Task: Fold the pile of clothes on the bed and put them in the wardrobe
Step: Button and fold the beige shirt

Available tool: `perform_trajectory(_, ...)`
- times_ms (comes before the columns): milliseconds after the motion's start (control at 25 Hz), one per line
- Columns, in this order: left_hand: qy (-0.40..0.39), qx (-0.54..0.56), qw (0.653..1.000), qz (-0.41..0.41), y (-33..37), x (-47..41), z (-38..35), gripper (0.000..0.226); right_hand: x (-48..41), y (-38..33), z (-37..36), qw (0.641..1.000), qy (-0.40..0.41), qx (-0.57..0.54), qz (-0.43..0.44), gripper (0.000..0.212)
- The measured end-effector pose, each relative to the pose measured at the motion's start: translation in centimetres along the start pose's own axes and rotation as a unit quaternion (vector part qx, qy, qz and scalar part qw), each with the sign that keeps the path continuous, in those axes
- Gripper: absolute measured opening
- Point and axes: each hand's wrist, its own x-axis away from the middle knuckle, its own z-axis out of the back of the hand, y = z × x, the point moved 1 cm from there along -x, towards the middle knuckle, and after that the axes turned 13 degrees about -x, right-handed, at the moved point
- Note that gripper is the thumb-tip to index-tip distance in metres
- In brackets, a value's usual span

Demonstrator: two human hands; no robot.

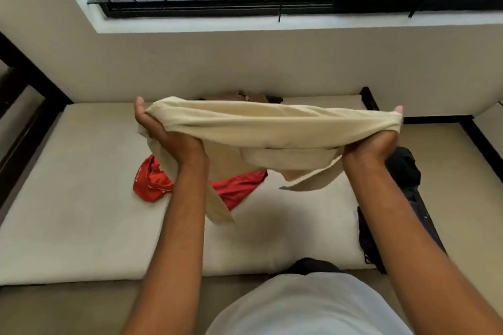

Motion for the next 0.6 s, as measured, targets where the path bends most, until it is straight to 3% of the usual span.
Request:
perform_trajectory(80, 0.016, -0.054, 0.998, 0.031, -1.3, -3.6, -2.8, 0.060, -3.3, 1.0, -2.2, 0.999, 0.010, 0.029, 0.023, 0.049)
perform_trajectory(200, -0.014, -0.167, 0.982, 0.084, -5.7, -10.2, -9.2, 0.018, -11.8, 5.3, -5.6, 0.997, 0.056, 0.056, -0.001, 0.030)
perform_trajectory(280, -0.031, -0.266, 0.957, 0.113, -9.7, -14.8, -13.3, 0.027, -19.2, 9.7, -6.5, 0.984, 0.100, 0.143, -0.030, 0.028)
perform_trajectory(360, -0.103, -0.428, 0.891, 0.113, -16.0, -19.7, -15.9, 0.057, -26.3, 14.5, -5.7, 0.960, 0.073, 0.256, -0.093, 0.043)
perform_trajectory(440, -0.194, -0.533, 0.818, 0.102, -23.5, -22.8, -16.6, 0.081, -32.2, 19.1, -2.6, 0.912, 0.012, 0.376, -0.166, 0.071)
perform_trajectory(480, -0.221, -0.564, 0.789, 0.104, -27.2, -23.2, -15.8, 0.083, -34.4, 21.0, 0.0, 0.876, -0.014, 0.448, -0.179, 0.076)
perform_trajectory(600, -0.328, -0.640, 0.682, 0.129, -36.9, -20.7, -10.0, 0.060, -37.5, 24.7, 10.6, 0.748, -0.079, 0.643, -0.146, 0.058)
